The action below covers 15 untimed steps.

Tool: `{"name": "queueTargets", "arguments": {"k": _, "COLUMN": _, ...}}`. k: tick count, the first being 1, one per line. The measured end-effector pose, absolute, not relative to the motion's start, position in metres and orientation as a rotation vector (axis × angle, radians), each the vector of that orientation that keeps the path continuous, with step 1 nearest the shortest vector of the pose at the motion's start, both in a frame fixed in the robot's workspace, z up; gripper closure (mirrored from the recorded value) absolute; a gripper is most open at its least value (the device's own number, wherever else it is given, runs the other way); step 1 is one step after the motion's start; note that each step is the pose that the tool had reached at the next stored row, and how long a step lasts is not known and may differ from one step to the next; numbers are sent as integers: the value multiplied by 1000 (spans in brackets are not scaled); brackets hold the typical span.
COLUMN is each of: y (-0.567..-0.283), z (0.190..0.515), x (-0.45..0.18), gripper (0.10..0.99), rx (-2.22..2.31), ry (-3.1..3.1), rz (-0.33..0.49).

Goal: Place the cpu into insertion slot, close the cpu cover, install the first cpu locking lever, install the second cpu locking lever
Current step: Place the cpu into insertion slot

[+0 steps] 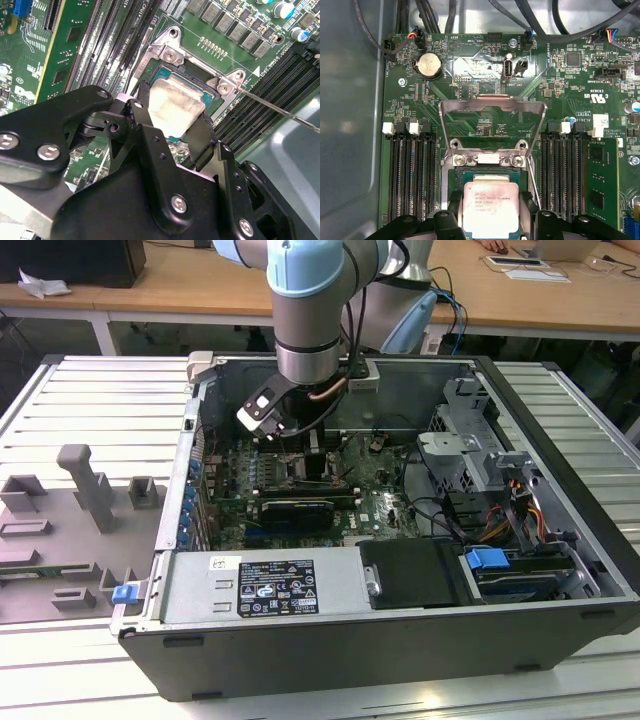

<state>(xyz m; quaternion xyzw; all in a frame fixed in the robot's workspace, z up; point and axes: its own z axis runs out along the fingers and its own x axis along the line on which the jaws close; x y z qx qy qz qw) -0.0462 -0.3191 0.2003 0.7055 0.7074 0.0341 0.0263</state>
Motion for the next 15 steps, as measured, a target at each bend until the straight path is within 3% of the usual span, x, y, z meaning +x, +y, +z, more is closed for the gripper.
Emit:
{"name": "queueTargets", "arguments": {"k": 3, "y": -319, "z": 200, "x": -46, "gripper": 537, "rx": 2180, "ry": 2186, "rz": 105}}
{"name": "queueTargets", "arguments": {"k": 4, "y": -319, "z": 200, "x": -46, "gripper": 471, "rx": 2180, "ry": 2186, "rz": 105}}
{"name": "queueTargets", "arguments": {"k": 15, "y": -314, "z": 200, "x": -46, "gripper": 471, "rx": 2176, "ry": 2184, "rz": 98}}
